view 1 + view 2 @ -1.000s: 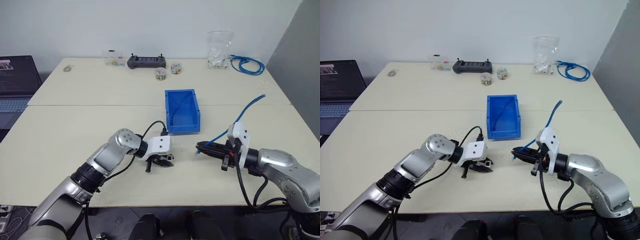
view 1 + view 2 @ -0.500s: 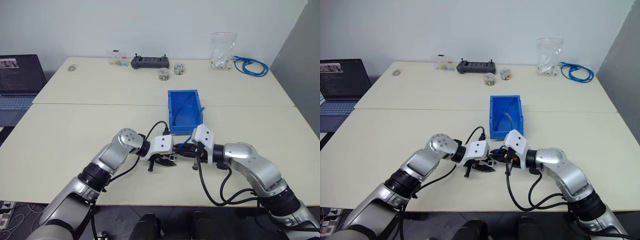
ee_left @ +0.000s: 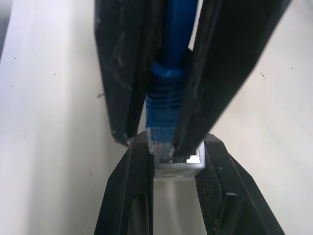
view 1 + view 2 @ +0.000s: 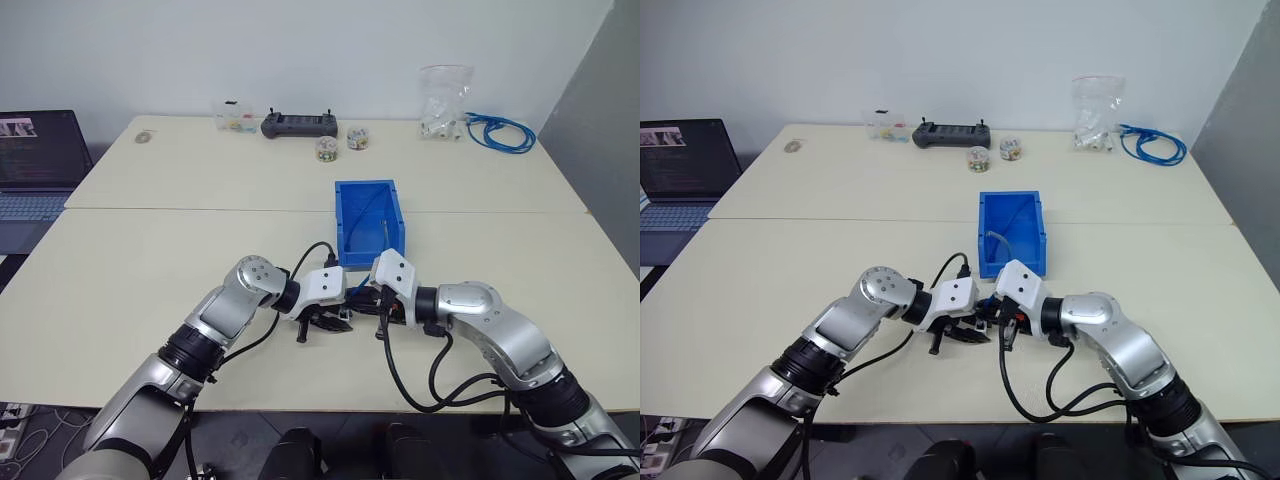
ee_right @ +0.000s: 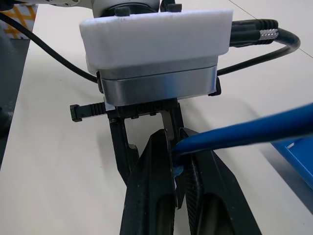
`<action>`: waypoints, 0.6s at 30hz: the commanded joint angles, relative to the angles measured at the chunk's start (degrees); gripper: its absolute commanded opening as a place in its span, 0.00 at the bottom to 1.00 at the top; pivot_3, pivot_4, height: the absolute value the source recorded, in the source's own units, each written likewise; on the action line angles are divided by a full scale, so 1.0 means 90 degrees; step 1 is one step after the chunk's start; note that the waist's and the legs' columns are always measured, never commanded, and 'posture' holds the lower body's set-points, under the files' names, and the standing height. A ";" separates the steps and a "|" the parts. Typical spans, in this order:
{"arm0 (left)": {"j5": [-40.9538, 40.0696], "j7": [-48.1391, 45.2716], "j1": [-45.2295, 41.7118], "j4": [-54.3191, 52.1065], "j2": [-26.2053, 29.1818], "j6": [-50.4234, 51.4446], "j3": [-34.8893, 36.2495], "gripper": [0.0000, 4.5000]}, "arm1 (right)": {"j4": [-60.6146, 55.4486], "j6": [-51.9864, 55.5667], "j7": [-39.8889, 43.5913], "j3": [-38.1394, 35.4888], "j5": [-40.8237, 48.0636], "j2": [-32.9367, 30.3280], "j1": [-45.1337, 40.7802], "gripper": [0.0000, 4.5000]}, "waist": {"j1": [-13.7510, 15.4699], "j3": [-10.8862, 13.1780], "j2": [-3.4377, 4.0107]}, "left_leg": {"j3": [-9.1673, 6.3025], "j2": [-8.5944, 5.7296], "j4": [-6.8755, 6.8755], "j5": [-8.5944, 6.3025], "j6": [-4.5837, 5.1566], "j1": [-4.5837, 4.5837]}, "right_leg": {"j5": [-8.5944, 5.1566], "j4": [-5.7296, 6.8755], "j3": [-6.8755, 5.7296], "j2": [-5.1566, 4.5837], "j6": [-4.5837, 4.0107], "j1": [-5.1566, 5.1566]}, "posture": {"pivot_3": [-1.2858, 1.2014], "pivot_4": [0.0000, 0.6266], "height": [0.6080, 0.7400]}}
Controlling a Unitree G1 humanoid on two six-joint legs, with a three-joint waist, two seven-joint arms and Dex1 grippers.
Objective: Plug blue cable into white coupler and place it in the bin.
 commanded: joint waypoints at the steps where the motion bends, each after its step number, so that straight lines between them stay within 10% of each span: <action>1: 0.0301 0.0288 0.0127 0.0202 -0.0049 0.0217 -0.0065 0.18 | -0.0155 0.0094 0.0125 0.0070 -0.0085 -0.0052 -0.0086 0.00 | 0.0000 -0.0001 0.0000 | 0.0000 0.0000 0.0000 0.0000 0.0000 0.0001 | 0.0000 0.0000 0.0000 0.0000 0.0000 0.0000 | 0.52 0.24 1.00; 18: 0.0402 0.0530 0.0130 0.0259 -0.0173 0.0332 -0.0017 0.18 | 0.0065 0.0149 0.0241 0.0485 -0.0571 0.0099 -0.0288 0.00 | 0.0011 -0.0014 0.0005 | -0.0015 -0.0003 0.0001 0.0000 0.0000 0.0030 | -0.0006 -0.0009 -0.0014 -0.0001 0.0010 0.0044 | 0.52 0.24 1.00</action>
